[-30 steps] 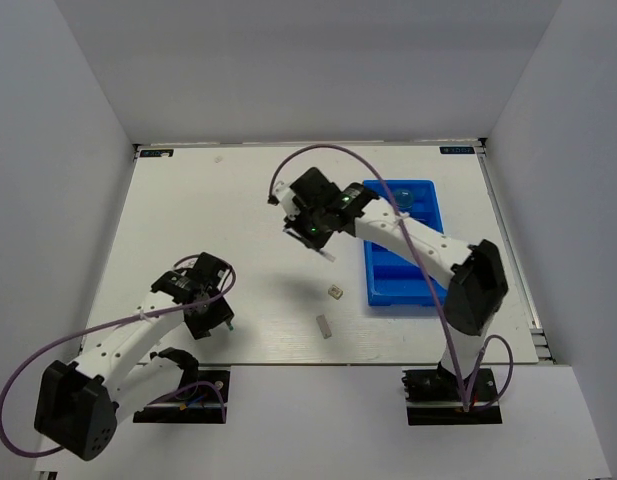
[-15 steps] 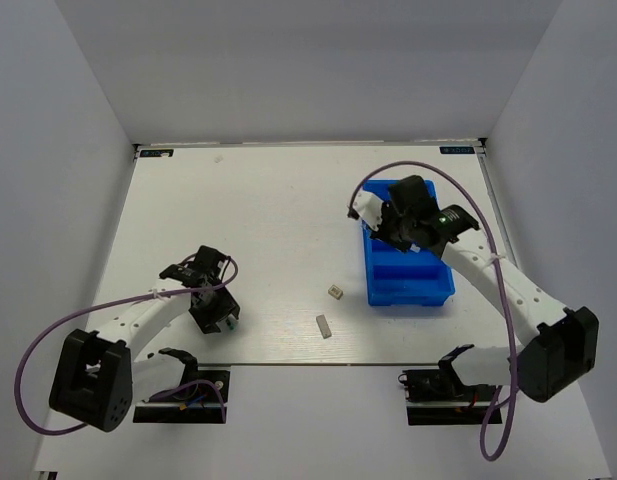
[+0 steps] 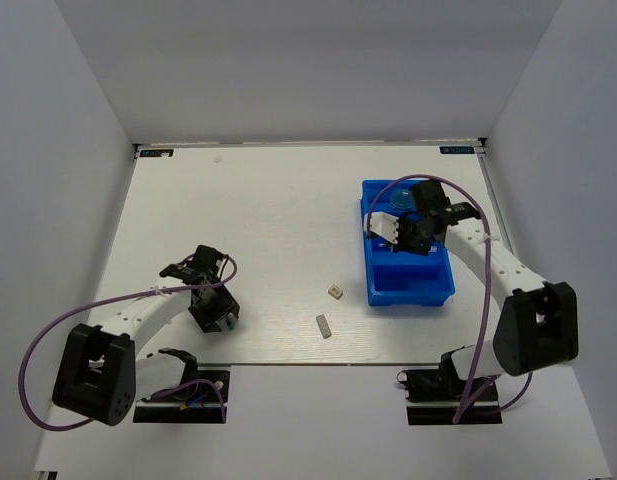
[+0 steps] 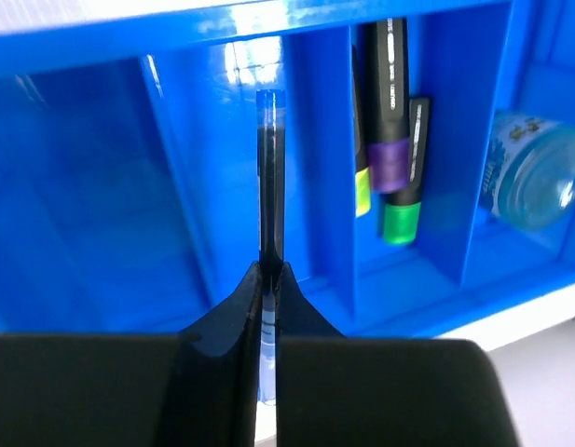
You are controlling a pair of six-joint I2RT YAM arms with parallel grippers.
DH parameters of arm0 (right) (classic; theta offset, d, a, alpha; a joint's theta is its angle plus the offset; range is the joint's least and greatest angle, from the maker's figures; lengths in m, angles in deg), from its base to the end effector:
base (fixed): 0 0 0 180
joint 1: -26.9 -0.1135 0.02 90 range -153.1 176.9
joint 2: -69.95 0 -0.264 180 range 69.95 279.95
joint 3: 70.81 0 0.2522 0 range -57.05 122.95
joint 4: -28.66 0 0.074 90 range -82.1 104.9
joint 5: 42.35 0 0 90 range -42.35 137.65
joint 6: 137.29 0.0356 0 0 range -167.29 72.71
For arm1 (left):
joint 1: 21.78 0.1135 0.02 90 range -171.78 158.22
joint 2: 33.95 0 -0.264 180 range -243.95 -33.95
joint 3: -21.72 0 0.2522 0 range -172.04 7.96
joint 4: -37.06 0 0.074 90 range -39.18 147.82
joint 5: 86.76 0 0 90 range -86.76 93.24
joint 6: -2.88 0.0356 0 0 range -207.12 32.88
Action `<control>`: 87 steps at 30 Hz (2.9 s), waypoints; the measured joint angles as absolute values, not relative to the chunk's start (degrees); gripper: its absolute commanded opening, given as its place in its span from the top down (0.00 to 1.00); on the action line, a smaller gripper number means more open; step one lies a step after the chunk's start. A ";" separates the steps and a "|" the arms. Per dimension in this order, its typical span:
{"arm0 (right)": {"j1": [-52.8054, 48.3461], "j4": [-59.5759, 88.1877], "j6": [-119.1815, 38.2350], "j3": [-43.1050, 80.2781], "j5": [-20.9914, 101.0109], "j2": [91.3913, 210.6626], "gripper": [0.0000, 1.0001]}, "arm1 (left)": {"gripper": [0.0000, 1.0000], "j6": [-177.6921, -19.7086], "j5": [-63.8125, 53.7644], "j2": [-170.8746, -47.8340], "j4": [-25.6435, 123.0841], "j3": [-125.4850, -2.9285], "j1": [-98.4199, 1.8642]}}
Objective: Sort the stationery into containers
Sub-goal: Place the pen in the storage box, then pick up the pen from the center of the board, then place the pen in the storage box.
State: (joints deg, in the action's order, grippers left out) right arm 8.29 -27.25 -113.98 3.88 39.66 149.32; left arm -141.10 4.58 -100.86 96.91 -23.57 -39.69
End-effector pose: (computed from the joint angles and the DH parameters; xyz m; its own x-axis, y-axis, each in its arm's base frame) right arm 0.2603 0.0929 0.2572 0.0230 -0.9519 -0.3055 -0.9088 0.1074 -0.4031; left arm 0.1593 -0.0506 0.1551 -0.7994 -0.5914 -0.1059 -0.5823 0.8060 -0.1064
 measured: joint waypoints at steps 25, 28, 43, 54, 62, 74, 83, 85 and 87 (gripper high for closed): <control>13.93 -30.03 -121.22 10.46 28.21 154.22 0.39 | 0.47 -136.40 6.57 -108.43 98.90 -28.53 -36.08; 14.45 -30.64 -119.27 10.70 25.83 151.09 0.39 | 0.50 -134.34 8.62 -111.64 99.07 -31.26 -35.65; 16.66 -34.88 -107.56 10.70 19.18 144.45 0.09 | 1.00 -130.87 7.97 -114.09 96.71 -32.53 -36.28; 17.23 -26.75 -70.03 5.30 23.75 135.86 1.00 | 1.00 -118.69 4.10 -111.62 85.70 -54.47 -60.24; 19.59 -19.43 -53.07 -0.51 44.06 132.86 1.00 | 1.00 -103.66 -0.45 -123.14 59.62 -67.37 -74.57; 25.12 -14.94 -43.08 -2.42 54.37 128.56 1.00 | 1.00 -85.95 -19.16 -147.53 36.43 -74.47 -75.91; 28.50 -14.86 -41.46 -4.47 52.99 128.42 1.00 | 1.00 -75.61 -20.23 -153.47 35.32 -80.48 -76.08; 28.98 -14.90 -41.42 -4.47 52.49 128.42 1.00 | 0.98 -74.63 -19.42 -154.50 35.38 -81.01 -76.13; 29.33 -14.88 -41.42 -4.47 51.79 128.42 0.96 | 0.95 -74.19 -18.32 -155.44 35.58 -81.03 -76.10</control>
State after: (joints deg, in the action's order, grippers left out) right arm 29.33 -14.88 -41.42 -4.47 51.79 128.42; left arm -74.19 -18.32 -155.44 35.58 -81.03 -76.10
